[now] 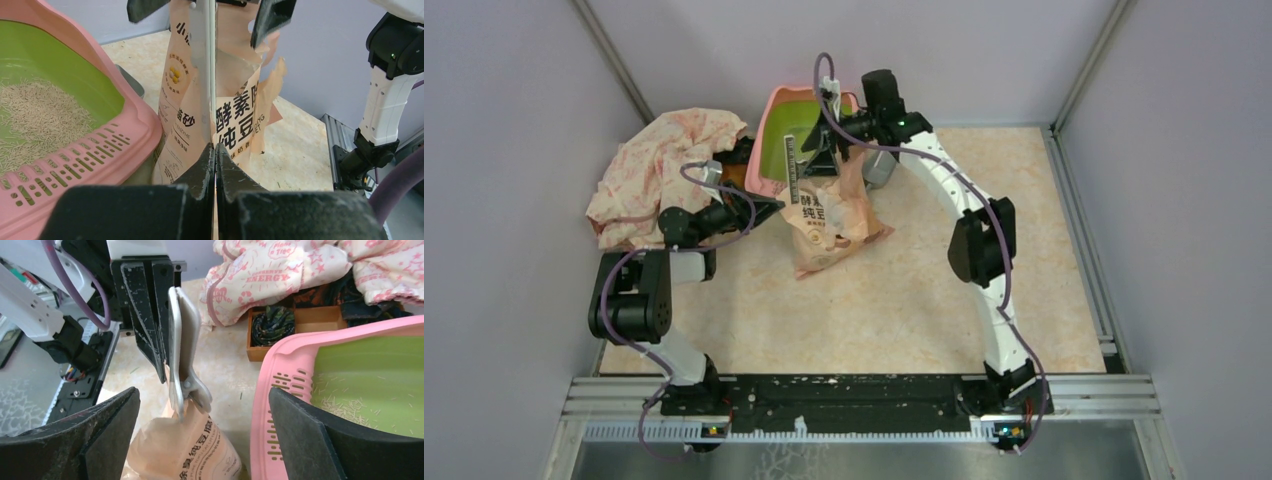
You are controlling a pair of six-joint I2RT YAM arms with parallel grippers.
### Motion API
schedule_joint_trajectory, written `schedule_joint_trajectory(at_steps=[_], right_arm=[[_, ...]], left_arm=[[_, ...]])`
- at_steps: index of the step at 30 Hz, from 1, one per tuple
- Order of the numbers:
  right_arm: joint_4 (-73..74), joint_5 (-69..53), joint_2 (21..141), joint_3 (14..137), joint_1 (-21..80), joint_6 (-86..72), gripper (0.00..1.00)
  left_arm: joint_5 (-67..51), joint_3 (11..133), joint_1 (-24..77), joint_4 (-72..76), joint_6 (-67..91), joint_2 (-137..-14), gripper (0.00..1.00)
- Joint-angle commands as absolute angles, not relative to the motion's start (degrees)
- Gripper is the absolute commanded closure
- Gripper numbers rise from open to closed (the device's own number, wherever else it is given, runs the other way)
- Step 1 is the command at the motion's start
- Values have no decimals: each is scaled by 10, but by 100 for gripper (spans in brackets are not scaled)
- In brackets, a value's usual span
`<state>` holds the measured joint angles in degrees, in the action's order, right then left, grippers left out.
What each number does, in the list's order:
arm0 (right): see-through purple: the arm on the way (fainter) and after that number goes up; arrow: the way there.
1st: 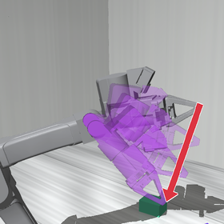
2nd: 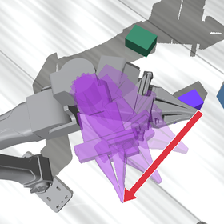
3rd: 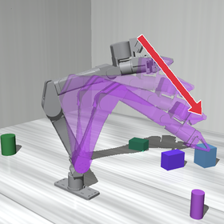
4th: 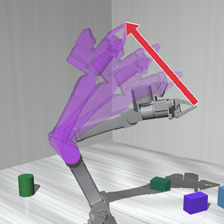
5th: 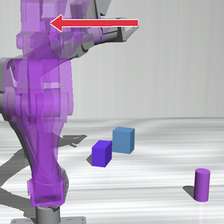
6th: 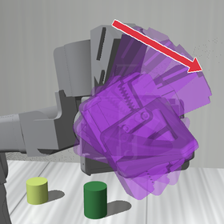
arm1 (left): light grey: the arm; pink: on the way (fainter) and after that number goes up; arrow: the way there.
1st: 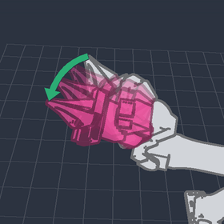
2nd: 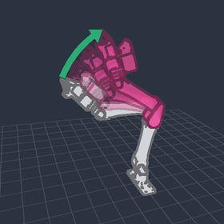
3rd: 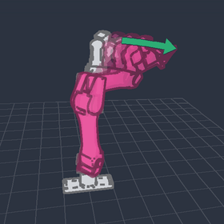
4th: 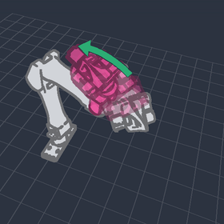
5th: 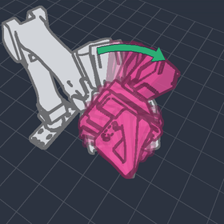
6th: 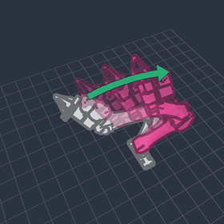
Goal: Fill the litter box with clean litter
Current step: Clamp the cat litter bag at the center of the board.
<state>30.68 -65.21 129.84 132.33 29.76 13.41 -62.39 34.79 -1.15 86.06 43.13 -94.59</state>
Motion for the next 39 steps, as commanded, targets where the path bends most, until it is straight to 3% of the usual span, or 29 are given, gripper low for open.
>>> schedule_joint_trajectory(at_steps=[1,10,16,20,22,25,28,32,39], right_arm=[[-20,-707,1212,1257,261,-93,2],[-623,-717,1204,1156,179,-592,2],[-708,-721,1167,1037,125,-621,2],[-587,-710,1128,952,115,-512,2],[-444,-670,1110,948,114,-438,2],[-20,-455,1072,1022,128,-251,1],[182,-242,1047,1077,158,-245,2],[213,-286,1028,1068,156,-315,1],[317,-224,1030,1117,207,-369,2]], left_arm=[[-624,354,-11,893,433,-924,97],[-609,354,-3,809,389,-885,97],[-599,359,20,751,357,-864,97],[-592,362,26,712,333,-855,97],[-588,364,29,697,322,-852,97],[-584,364,32,680,312,-848,97],[-577,359,35,660,302,-839,97],[-565,348,45,664,301,-841,97],[-541,323,59,663,289,-839,97]])
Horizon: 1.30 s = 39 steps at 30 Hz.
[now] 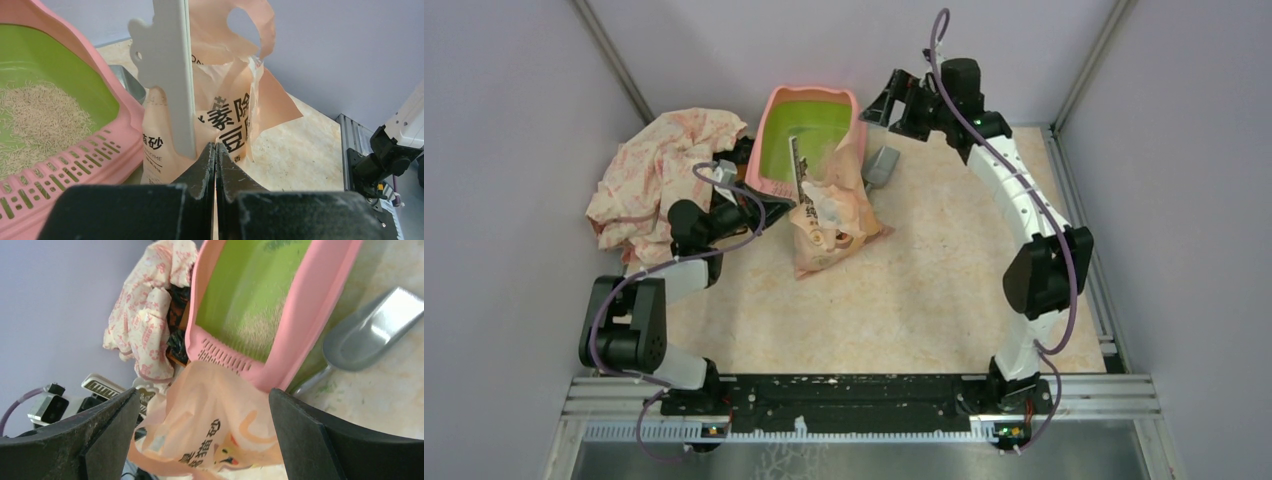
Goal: Fill the litter box with clean litter
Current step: Clamp the cat litter bag at the center of the board.
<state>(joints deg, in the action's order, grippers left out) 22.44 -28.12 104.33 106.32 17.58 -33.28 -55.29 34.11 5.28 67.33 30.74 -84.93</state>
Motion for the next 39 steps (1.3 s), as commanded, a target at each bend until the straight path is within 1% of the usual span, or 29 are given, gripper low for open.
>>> schedule_joint_trajectory(at_steps=[1,3,9,11,13,18,22,24,26,27,28,30,32,33,37,39], right_arm=[[336,-205,1032,1128,217,-376,2],[381,-188,1042,1156,229,-391,2],[419,-172,1073,1201,251,-455,2],[438,-168,1089,1228,260,-461,9],[465,-162,1108,1261,269,-465,13],[554,-143,1175,1373,286,-461,17],[603,-138,1212,1433,294,-458,24],[625,-135,1216,1441,300,-453,26],[634,-130,1203,1418,307,-444,28],[631,-129,1191,1395,311,-442,33],[623,-128,1175,1368,314,-441,41],[594,-133,1139,1305,318,-445,69],[576,-137,1114,1261,319,-451,95],[572,-140,1108,1250,319,-449,100],[574,-143,1094,1239,315,-444,100],[575,-155,1097,1244,308,-443,100]], left_arm=[[-540,321,59,661,287,-836,97],[-537,318,60,646,278,-829,97],[-537,315,62,623,265,-812,97],[-536,313,63,621,265,-807,97],[-535,311,65,621,267,-801,97],[-532,299,66,625,278,-778,97],[-527,287,69,625,286,-747,97],[-525,283,71,621,288,-736,97],[-524,280,73,619,290,-727,97],[-523,279,74,616,290,-724,97],[-522,277,75,614,289,-720,97],[-519,273,77,610,286,-715,97],[-517,269,79,607,284,-711,97],[-515,267,79,606,284,-710,97],[-505,260,84,593,285,-695,96],[-492,268,90,546,273,-667,93]])
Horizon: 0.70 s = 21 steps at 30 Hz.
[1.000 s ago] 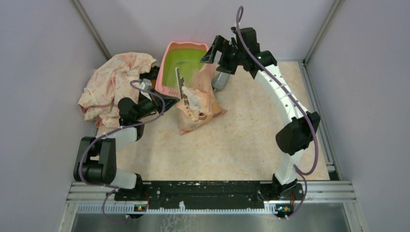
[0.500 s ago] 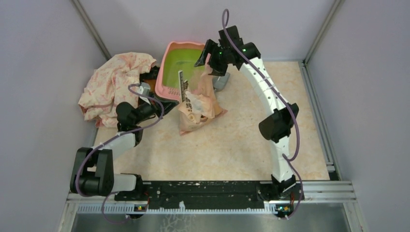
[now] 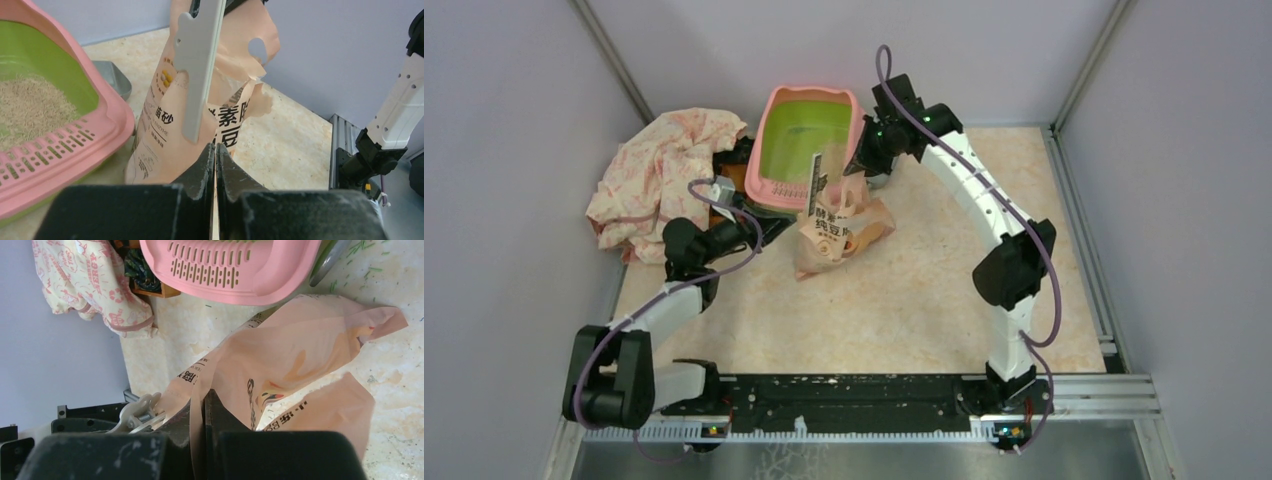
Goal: Fill the litter box with clean litter
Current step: Clamp the cat litter bag at the center of the board.
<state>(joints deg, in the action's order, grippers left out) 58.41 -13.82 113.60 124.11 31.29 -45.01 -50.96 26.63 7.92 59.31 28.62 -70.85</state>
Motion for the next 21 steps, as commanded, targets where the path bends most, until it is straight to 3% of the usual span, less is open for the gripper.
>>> schedule_joint_trajectory(at_steps=[1,4,11,21], right_arm=[[578,-160,1101,1251,305,-442,100],[595,-172,1126,1294,299,-434,100],[593,-204,1155,1342,290,-437,100],[582,-245,1178,1364,276,-410,100]], left_arm=[[-483,278,95,515,265,-653,92],[-450,338,122,384,224,-620,89],[-335,578,192,40,156,-654,65],[-127,1039,311,-447,70,-900,60]])
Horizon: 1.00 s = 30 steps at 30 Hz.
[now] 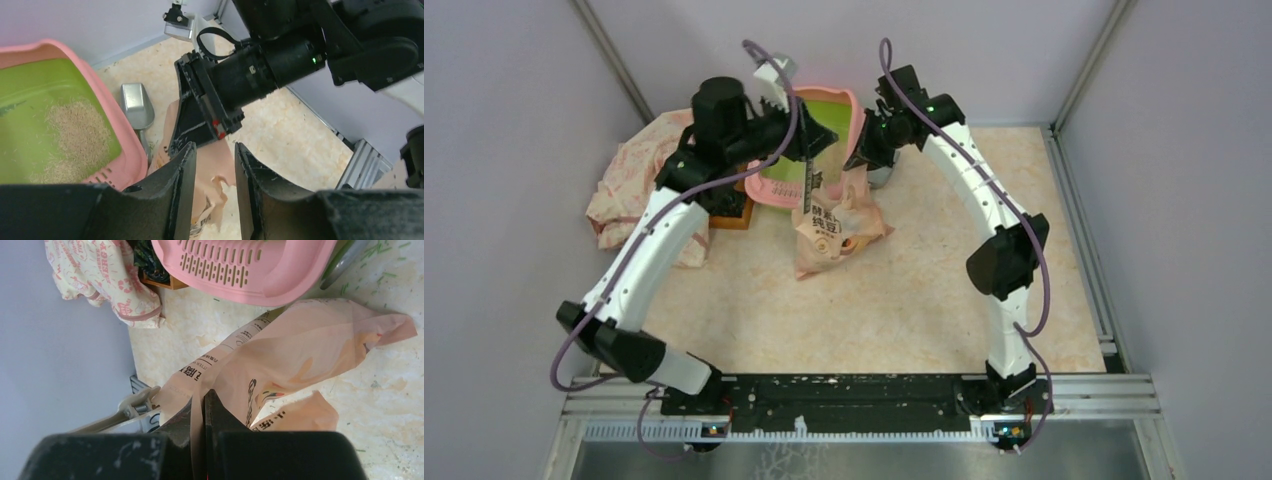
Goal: Fill the litter box with clean litter
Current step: Clamp the cat litter bag at the center of the board.
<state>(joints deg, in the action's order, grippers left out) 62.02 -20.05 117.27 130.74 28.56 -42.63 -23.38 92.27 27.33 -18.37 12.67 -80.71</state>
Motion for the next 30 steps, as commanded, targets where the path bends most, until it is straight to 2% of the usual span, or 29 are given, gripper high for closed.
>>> schedule_joint_trajectory(at_steps=[1,6,10,23,30], right_arm=[[584,-248,1181,1367,274,-404,100],[567,-260,1167,1320,265,-383,100],[546,-276,1156,1284,253,-375,100],[519,-294,1143,1250,217,-376,100],[555,-298,1184,1332,195,-373,100]], left_arm=[[-106,1082,319,-486,60,-930,60],[-71,1238,331,-605,27,-1043,60],[-79,1233,331,-599,24,-1037,53],[-50,1173,331,-611,21,-1000,58],[-40,1121,331,-537,45,-907,60]])
